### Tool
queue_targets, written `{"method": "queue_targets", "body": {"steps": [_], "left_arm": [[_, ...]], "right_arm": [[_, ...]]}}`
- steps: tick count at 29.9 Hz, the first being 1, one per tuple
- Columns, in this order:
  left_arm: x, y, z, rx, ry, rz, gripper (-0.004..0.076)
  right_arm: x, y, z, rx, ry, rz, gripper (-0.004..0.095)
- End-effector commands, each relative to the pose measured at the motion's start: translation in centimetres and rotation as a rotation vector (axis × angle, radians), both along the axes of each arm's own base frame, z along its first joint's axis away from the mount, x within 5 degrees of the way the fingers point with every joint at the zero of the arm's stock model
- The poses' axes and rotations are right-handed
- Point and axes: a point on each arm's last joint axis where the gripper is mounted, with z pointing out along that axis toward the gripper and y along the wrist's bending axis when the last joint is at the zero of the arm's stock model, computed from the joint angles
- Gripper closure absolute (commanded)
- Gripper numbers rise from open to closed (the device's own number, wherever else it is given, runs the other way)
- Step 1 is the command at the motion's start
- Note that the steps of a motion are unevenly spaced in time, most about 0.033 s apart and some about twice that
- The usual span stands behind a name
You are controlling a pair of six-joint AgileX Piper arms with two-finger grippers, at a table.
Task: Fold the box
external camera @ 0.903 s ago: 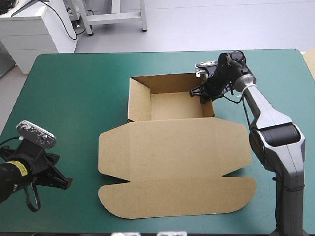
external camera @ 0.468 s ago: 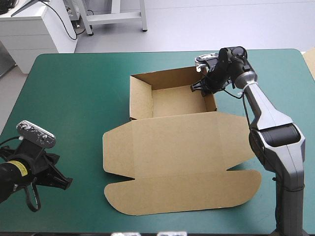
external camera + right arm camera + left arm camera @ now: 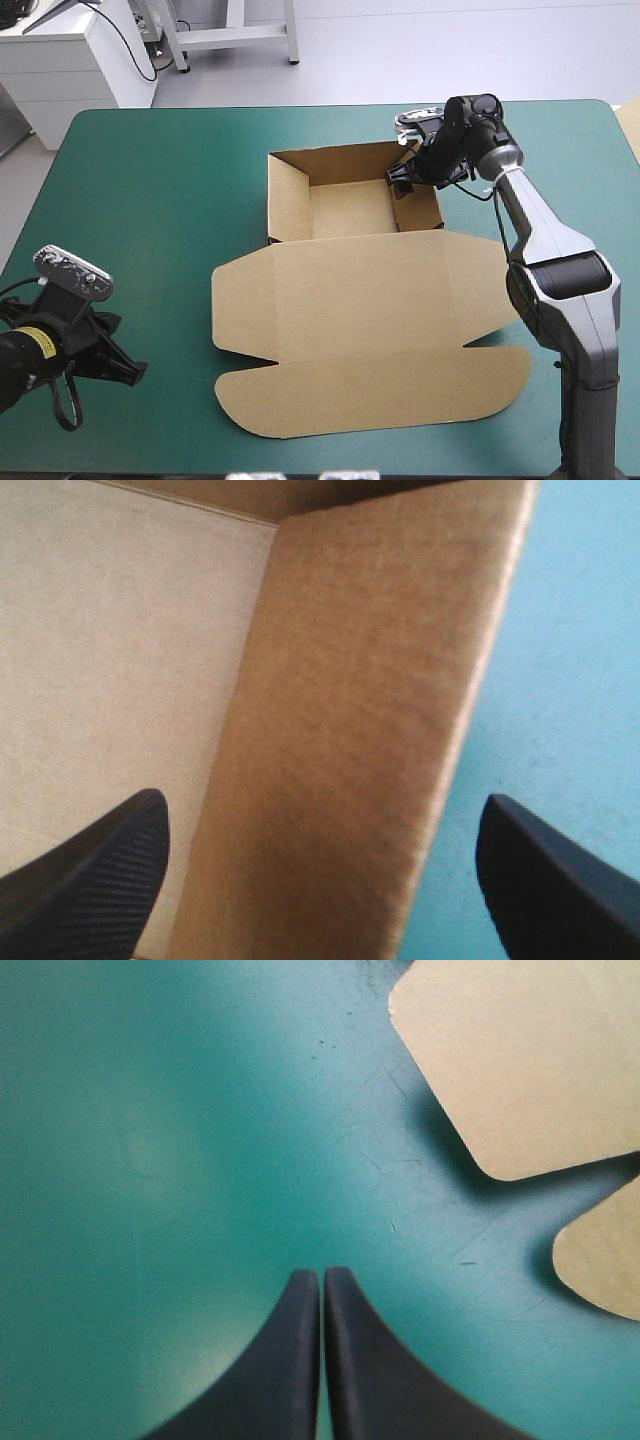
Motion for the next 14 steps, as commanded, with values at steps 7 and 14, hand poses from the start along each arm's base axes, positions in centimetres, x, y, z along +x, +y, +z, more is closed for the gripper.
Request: {"method": "queue_targets", "body": {"steps": [7, 14], "left_arm": [[-0.1, 0.1, 0.6, -0.009, -0.016, 0.012, 0.0731], [-0.1, 0.1, 0.6, -0.009, -0.016, 0.012, 0.0731]], "right_arm": [[-2.1, -0.5, 6.4, 0.000, -0.155, 0.027, 0.0096], [-1.4, 0.9, 3.8, -0.046, -0.106, 0.050, 0.0201]]}}
